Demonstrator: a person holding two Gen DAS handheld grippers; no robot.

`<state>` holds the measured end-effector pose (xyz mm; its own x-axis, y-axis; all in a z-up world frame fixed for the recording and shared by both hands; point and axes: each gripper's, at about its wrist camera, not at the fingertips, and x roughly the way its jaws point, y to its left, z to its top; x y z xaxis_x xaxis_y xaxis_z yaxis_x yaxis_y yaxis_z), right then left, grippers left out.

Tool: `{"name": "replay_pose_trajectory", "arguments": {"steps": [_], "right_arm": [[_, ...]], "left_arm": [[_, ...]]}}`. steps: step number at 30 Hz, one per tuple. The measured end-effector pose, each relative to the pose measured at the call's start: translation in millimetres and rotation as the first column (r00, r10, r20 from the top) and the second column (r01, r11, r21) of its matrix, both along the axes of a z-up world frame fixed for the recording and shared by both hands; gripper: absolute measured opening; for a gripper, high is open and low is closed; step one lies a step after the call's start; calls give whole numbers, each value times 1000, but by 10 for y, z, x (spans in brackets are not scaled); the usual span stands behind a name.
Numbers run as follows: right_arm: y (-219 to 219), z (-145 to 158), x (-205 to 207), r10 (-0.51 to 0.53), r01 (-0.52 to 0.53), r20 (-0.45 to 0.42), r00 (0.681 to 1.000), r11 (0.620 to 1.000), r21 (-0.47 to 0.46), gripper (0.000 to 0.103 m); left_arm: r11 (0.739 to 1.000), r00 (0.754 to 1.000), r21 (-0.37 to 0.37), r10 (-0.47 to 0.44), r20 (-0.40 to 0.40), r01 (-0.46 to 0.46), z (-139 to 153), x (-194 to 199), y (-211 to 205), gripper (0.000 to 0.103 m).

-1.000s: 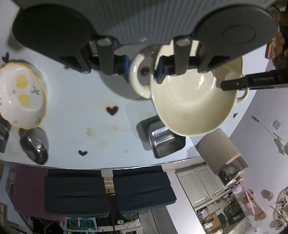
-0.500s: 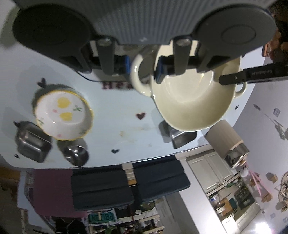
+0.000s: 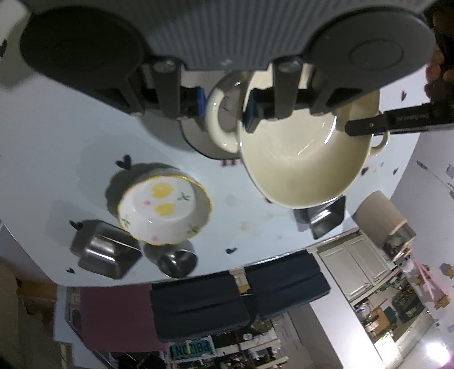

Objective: Organize plates and bowls
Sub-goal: 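Carry the cream bowl with both tools toward the yellow-rimmed lemon bowl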

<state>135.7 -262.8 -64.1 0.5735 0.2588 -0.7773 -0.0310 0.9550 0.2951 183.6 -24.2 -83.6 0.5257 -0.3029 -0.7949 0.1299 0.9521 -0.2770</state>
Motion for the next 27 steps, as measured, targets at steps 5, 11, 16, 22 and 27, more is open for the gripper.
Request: {"name": "replay_pose_trajectory", "arguments": {"steps": [5,11,16,22,27], "right_arm": [[-116,-115,0,-10,9,-44,999,1000,-15,32],[-109,-214,59,-1,-2,-71,998,999,-45,32],[-60,-278,114,16,-22,-93,996,997,-71,32],[14,-338,170,31,-42,-113,993,994,-101,32],[38,-374,204,41,-55,-128,991,992,-114,32]], "left_arm": [[1000,999,-12,-2,-44,2,-171,58,-98,30],[1000,997,-23,-10,-73,9,-344,119,-103,31],[999,995,-33,-4,-100,0,-461,162,-74,32],[999,992,-38,-3,-128,-2,-573,200,-42,33],[999,990,-44,-2,-144,-4,-639,220,-25,34]]}}
